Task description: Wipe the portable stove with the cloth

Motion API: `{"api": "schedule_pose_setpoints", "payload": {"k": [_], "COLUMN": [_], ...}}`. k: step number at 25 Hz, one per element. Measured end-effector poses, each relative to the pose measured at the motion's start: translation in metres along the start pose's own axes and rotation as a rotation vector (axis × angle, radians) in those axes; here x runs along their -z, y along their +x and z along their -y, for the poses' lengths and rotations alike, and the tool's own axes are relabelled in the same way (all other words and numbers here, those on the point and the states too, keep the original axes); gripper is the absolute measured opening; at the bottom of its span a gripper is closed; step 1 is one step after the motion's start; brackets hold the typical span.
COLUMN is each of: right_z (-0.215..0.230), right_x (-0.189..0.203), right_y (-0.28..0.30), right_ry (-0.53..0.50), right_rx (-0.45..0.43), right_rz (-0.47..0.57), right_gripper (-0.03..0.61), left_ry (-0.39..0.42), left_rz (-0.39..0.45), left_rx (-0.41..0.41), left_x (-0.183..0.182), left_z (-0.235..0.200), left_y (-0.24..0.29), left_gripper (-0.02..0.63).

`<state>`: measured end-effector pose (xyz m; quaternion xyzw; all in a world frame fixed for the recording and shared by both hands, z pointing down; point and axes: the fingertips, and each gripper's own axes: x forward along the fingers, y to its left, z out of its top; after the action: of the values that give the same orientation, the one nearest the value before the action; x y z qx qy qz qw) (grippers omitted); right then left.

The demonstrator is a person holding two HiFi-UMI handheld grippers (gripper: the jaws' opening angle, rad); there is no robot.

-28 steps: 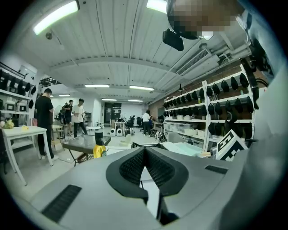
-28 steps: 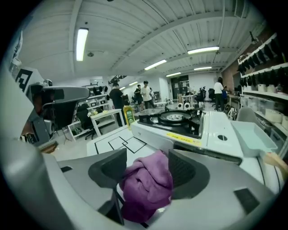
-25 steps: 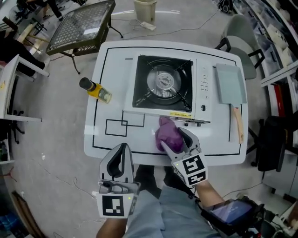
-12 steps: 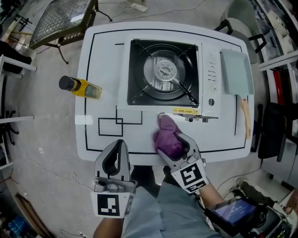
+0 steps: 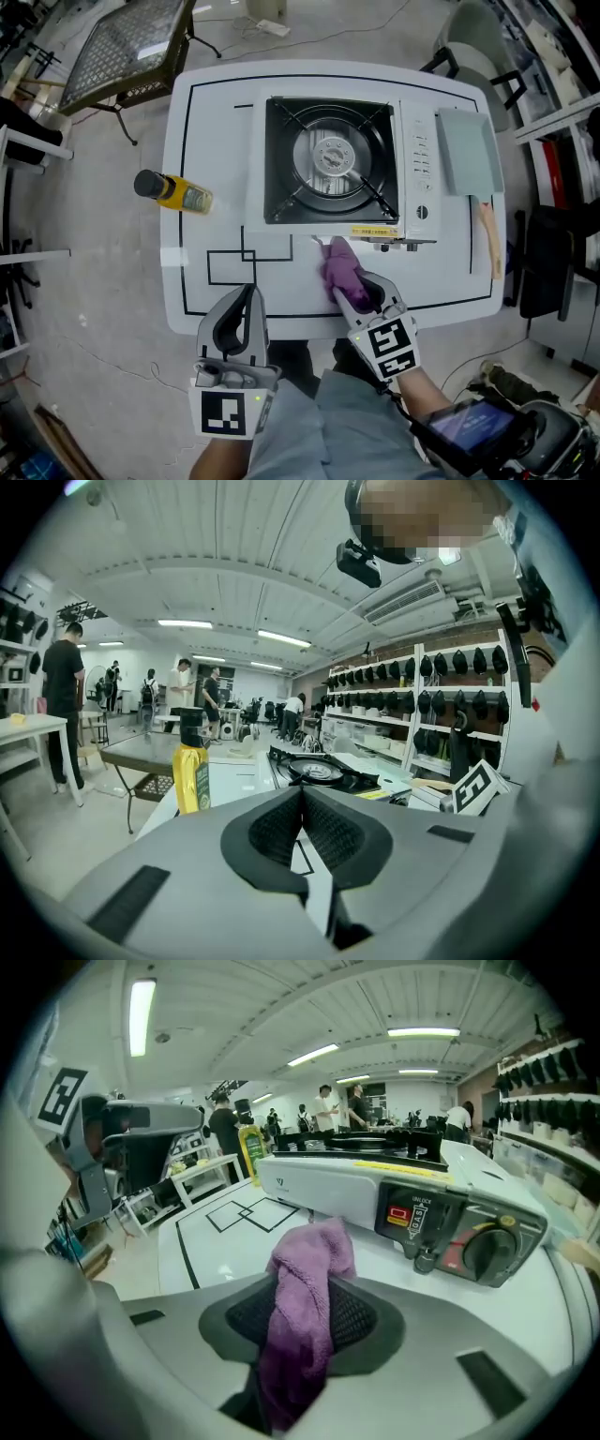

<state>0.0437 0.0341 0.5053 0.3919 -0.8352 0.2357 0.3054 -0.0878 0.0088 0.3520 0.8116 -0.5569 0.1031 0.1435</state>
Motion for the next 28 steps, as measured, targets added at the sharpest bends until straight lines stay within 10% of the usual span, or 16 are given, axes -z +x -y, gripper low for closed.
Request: {"api": "schedule_pose_setpoints", "payload": {"k": [18, 28], "right_z": [-0.101, -0.125], "right_x": [-0.173, -0.189], "right_y": [-0.024, 0.021], "right_ry": [-0.112, -0.112], "right_rx": [-0.317, -0.39], "right_rz": [0.253, 0.223], "right_gripper": [0.144, 0.144], "left_ry": [0.066, 0.056], "left_rz": [0.216, 0.173], "left_rx": [-0.043, -0.086], "left_x": [-0.114, -0.102], "left_z": [-0.05, -0.09], "left_y": [-0.034, -0.028], "left_gripper": [0.018, 0.018]}}
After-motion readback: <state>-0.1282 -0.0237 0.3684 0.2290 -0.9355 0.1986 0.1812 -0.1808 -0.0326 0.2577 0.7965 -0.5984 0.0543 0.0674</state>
